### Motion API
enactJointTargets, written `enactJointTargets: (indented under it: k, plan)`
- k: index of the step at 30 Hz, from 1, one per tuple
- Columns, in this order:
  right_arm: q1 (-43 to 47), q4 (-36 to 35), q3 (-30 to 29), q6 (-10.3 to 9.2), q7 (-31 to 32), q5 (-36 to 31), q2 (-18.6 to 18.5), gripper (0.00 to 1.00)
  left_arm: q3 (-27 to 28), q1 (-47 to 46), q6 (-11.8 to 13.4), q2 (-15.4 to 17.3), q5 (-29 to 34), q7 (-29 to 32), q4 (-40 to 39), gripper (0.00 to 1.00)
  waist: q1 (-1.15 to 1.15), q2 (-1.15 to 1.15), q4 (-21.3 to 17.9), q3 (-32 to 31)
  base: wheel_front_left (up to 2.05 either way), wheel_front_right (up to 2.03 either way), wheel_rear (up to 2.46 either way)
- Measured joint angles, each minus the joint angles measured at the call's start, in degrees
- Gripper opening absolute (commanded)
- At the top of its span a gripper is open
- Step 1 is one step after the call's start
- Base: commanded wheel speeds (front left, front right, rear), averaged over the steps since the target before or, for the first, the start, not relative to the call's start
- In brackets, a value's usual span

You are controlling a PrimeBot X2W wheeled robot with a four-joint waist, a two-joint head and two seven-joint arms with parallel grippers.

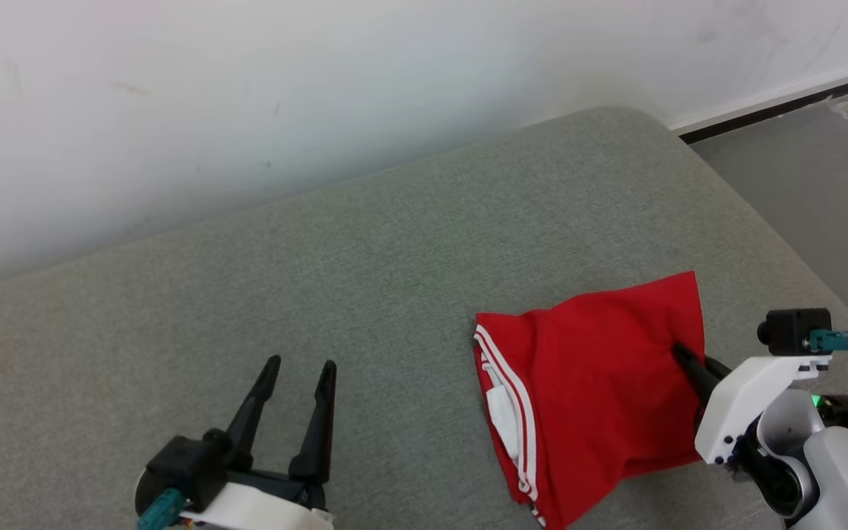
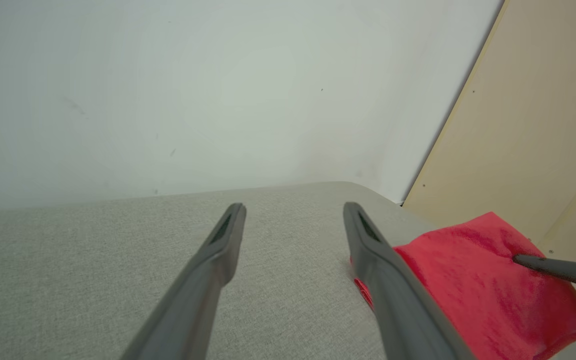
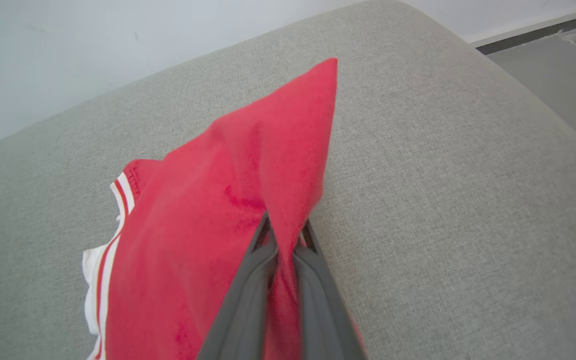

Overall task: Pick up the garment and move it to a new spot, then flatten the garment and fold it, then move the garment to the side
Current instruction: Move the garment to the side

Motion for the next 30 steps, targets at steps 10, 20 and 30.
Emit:
enactJointTargets:
  k: [10,20,30]
  plan:
    - [-13.7,2.5,1.9,0.01,-3.2,-0.5,-3.1,0.00,-1.1,-4.4,-0.5,3.2,1.1,0.0,-0.1,1.00,0.01,0.00,3.6,8.1,0.00,0.00,0.00]
    - [-29.9,12.0,-3.6,0.01,-9.6,0.8,-10.1,0.00,-2.2,-9.7,-0.6,6.4,1.0,0.0,-1.0,1.00,0.01,0.00,8.8,18.5,0.00,0.00,0.00]
    - [-39.3,27.1,-8.3,0.01,-12.5,-3.9,-15.0,0.00,-3.1,-12.7,-0.6,7.8,0.4,0.0,-2.2,1.00,0.01,0.00,11.9,25.4,0.00,0.00,0.00]
